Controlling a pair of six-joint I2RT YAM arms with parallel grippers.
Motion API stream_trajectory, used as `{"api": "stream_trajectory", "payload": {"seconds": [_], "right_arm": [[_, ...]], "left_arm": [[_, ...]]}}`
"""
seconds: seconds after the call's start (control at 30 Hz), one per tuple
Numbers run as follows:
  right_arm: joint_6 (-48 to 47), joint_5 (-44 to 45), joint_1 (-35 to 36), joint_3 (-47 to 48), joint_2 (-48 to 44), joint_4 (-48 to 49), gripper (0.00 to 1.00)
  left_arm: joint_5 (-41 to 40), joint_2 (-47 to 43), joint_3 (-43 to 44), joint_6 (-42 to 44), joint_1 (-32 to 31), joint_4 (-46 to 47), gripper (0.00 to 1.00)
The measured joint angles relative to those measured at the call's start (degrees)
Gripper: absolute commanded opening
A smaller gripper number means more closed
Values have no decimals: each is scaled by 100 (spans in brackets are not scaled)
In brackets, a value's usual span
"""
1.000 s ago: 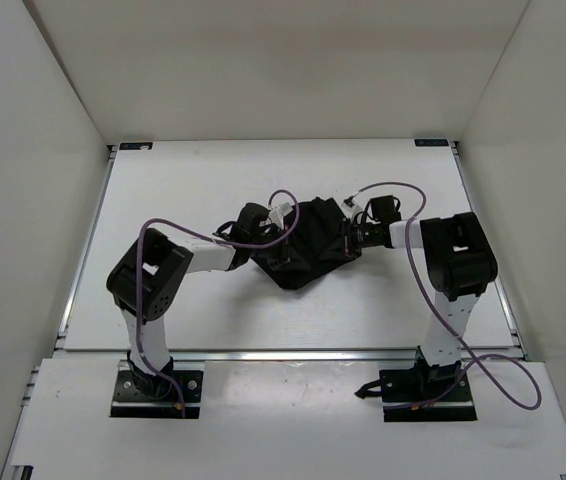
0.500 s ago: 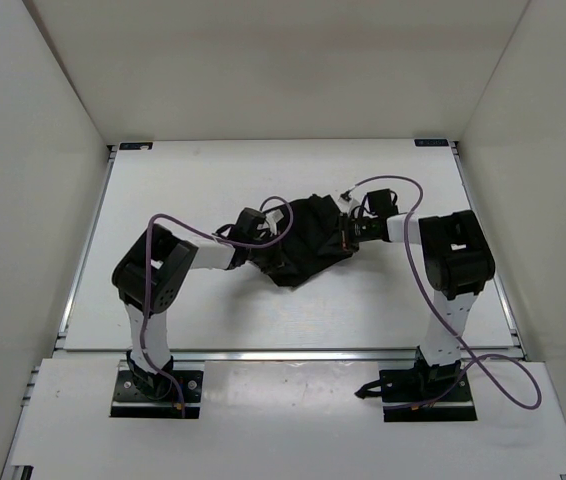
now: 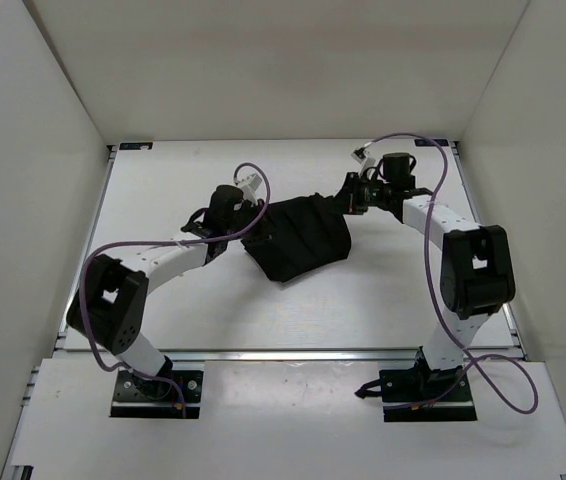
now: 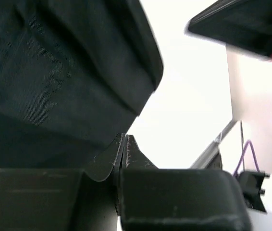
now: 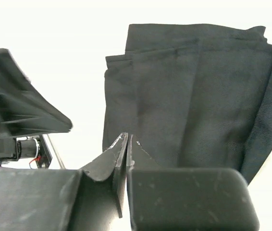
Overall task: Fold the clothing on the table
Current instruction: Fold the skirt
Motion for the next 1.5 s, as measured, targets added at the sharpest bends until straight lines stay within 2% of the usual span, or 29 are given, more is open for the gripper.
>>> {"api": "stream_trajectory", "payload": {"seconds": [0.13,0.3,0.4,0.67,0.83,0.9,0.97,1.0,1.03,1.07,1.1,1.13,1.17,1.33,1.5], "right_arm": [[0,-22,15,393,737,-52,0],[-197,74,162,1543,1882,-570,0],[-391,197,308,2092,2253,-804,0],[-568,234,393,2308,2837,-1130,0],[-560,186,334,2258,2826,-1220,0],[-579,227,304,2258,2715,-1311,12],[-568,284,273,2258,2518,-1414,39],[-573,323,254,2258,2367,-1475,47],[-577,358,232,2243,2218,-1502,51],[-603,420,212,2186,1993,-1488,61],[-603,485,186,2081,1729,-1482,70],[-636,584,179,1893,1392,-1447,75],[-697,715,179,1641,1012,-1414,81],[-909,1427,190,544,-442,-1438,90],[-938,1838,192,-697,-730,-1399,90]], "left_arm": [[-245,133,17,0,42,240,0],[-590,789,256,50,81,166,0],[-822,1019,459,160,79,13,0],[-955,1606,765,407,251,-479,0],[-949,1742,769,472,400,-721,0],[-907,1738,826,501,448,-815,0],[-863,1696,876,544,496,-896,2],[-826,1655,890,573,514,-944,9],[-796,1585,892,608,540,-1005,29],[-769,1480,892,682,573,-1106,43],[-745,1344,892,750,610,-1198,64],[-743,1200,890,835,651,-1300,86],[-752,1021,890,911,691,-1416,97],[-1097,50,940,1314,791,-2162,99],[-1508,-741,741,1526,756,-2658,99]]}}
